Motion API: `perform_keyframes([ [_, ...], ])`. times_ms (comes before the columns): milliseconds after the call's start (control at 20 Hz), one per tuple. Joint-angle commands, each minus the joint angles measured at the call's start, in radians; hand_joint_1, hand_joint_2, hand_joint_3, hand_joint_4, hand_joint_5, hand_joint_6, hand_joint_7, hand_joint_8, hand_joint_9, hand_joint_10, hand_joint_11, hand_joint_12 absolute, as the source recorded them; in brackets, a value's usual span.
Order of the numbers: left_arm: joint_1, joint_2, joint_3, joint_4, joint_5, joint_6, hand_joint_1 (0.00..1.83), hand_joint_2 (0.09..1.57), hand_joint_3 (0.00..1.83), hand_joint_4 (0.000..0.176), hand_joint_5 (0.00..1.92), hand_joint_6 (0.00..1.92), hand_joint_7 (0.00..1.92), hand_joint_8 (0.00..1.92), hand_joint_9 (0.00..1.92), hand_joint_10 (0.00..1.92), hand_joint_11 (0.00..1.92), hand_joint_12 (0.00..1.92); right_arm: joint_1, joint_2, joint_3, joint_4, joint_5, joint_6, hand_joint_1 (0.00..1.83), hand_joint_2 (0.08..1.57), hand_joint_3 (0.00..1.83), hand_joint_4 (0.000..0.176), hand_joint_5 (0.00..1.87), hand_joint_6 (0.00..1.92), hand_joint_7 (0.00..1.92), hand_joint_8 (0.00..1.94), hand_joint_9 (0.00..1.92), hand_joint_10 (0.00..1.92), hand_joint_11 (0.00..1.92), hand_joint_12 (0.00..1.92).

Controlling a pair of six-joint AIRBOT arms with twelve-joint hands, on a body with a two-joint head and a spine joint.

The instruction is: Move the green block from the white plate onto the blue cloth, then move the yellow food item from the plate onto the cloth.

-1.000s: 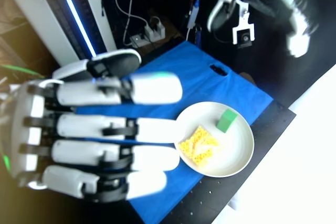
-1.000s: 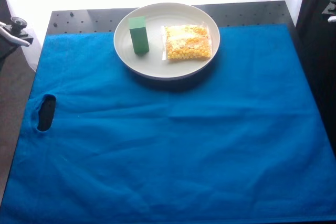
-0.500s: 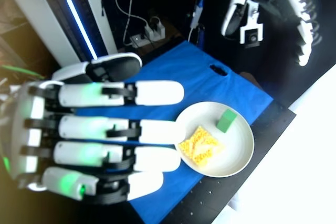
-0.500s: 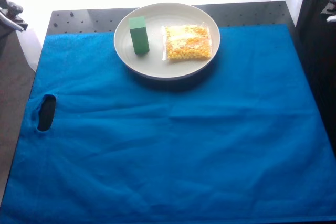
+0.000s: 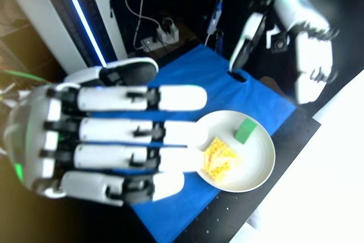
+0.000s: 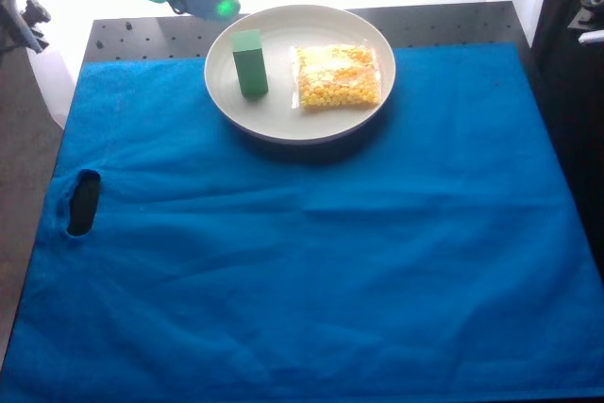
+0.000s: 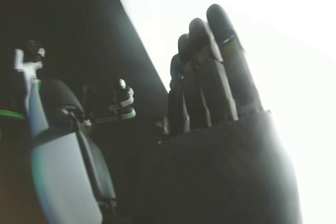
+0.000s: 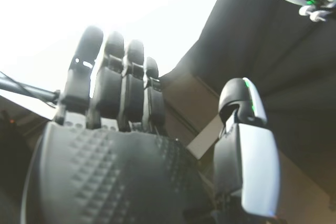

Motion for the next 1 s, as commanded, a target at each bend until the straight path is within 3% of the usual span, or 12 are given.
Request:
perform_keyframes([
  [0,-0.022,-0.011,0.011,0.019,-0.036,-0.002,0.78,0.82,0.00,0.045,0.47,0.00,0.59,0.00,0.64,0.00,0.40,0.64,0.015,-0.001,0.003,0.015,0.112,0.005,0.47,1.11,0.00,0.040,0.35,0.00,0.47,0.00,0.40,0.00,0.05,1.08],
  [50,-0.022,-0.022,0.015,0.039,-0.019,-0.002,0.79,0.82,0.00,0.044,0.47,0.01,0.55,0.00,0.60,0.00,0.32,0.77,0.015,-0.002,0.003,0.015,0.112,0.005,0.46,1.10,0.00,0.041,0.34,0.00,0.46,0.00,0.38,0.00,0.02,1.08],
  [150,-0.023,-0.042,0.019,0.071,0.009,-0.002,0.79,0.83,0.00,0.034,0.47,0.01,0.54,0.01,0.57,0.00,0.27,0.79,0.015,-0.003,0.003,0.014,0.112,0.005,0.41,1.10,0.00,0.036,0.32,0.00,0.45,0.00,0.37,0.00,0.02,1.07],
  [300,-0.025,-0.085,0.037,0.131,0.058,-0.002,0.80,0.82,0.00,0.031,0.44,0.00,0.55,0.01,0.55,0.00,0.25,0.78,0.015,-0.003,0.000,0.011,0.112,0.005,0.38,1.08,0.00,0.000,0.35,0.01,0.45,0.00,0.37,0.00,0.06,1.04],
  [350,-0.023,-0.093,0.042,0.135,0.065,-0.001,0.80,0.79,0.00,0.038,0.49,0.01,0.56,0.00,0.60,0.01,0.28,0.79,0.015,-0.003,-0.001,0.009,0.112,0.005,0.39,1.10,0.00,0.000,0.36,0.02,0.45,0.00,0.37,0.00,0.07,1.04],
  [550,0.002,-0.122,0.075,0.102,0.063,-0.002,0.68,0.81,0.00,0.065,0.40,0.00,0.54,0.00,0.62,0.00,0.26,0.87,0.015,-0.003,-0.004,0.004,0.112,0.005,0.31,1.10,0.00,0.000,0.28,0.00,0.40,0.00,0.33,0.00,0.01,1.02],
  [600,0.007,-0.130,0.083,0.102,0.065,-0.002,0.69,0.79,0.00,0.067,0.39,0.00,0.54,0.00,0.64,0.00,0.29,0.84,0.015,-0.003,-0.005,0.003,0.113,0.005,0.34,1.11,0.01,0.000,0.30,0.01,0.42,0.01,0.34,0.00,0.02,1.03],
  [750,0.020,-0.143,0.092,0.103,0.070,-0.002,0.72,0.75,0.00,0.048,0.42,0.01,0.57,0.01,0.67,0.01,0.35,0.80,0.015,-0.003,-0.008,-0.001,0.113,0.005,0.34,1.12,0.01,0.000,0.29,0.00,0.43,0.00,0.34,0.00,0.02,1.04],
  [950,0.033,-0.179,0.116,0.135,0.103,-0.001,0.72,0.76,0.00,0.074,0.49,0.02,0.61,0.02,0.64,0.00,0.25,0.77,0.015,-0.003,-0.012,-0.002,0.113,0.005,0.31,1.10,0.00,0.000,0.28,0.00,0.40,0.00,0.35,0.00,0.01,1.10],
])
